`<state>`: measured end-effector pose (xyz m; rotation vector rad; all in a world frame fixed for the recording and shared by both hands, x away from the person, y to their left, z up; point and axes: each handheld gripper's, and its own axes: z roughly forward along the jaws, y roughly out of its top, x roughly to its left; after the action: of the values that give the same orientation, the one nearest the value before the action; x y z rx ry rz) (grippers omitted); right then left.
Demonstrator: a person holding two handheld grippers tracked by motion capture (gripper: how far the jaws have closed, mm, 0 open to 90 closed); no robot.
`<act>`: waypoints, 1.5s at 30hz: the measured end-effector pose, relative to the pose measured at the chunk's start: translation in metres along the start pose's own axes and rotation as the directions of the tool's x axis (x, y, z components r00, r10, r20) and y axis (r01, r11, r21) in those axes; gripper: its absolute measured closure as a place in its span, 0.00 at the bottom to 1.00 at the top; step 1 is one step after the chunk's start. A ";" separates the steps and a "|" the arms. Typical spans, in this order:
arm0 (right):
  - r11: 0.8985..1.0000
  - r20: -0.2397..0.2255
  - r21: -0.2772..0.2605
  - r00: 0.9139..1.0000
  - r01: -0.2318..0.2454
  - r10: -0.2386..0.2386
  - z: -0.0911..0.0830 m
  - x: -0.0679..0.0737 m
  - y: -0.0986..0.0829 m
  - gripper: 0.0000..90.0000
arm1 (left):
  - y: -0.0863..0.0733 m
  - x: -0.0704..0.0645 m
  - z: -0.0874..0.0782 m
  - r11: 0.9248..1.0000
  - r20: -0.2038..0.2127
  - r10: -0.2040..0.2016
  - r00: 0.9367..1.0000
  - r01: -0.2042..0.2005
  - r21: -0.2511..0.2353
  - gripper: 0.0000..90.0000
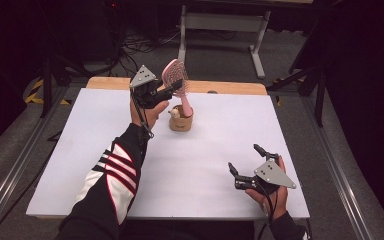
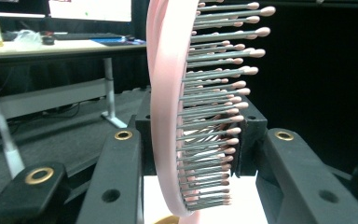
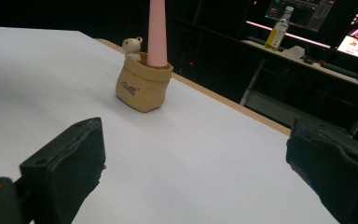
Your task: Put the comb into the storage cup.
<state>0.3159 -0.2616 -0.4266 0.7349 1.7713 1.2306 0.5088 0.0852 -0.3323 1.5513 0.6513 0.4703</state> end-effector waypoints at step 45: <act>1.000 -0.029 0.014 1.000 0.013 -0.013 0.003 0.004 -0.001 0.06 | -0.039 0.020 0.020 0.989 -0.045 -0.139 0.989 0.142 0.052 0.71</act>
<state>0.3160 -0.2571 -0.4293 0.7162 1.8069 1.2267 0.5317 0.0832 -0.3748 1.5390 0.8056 0.3813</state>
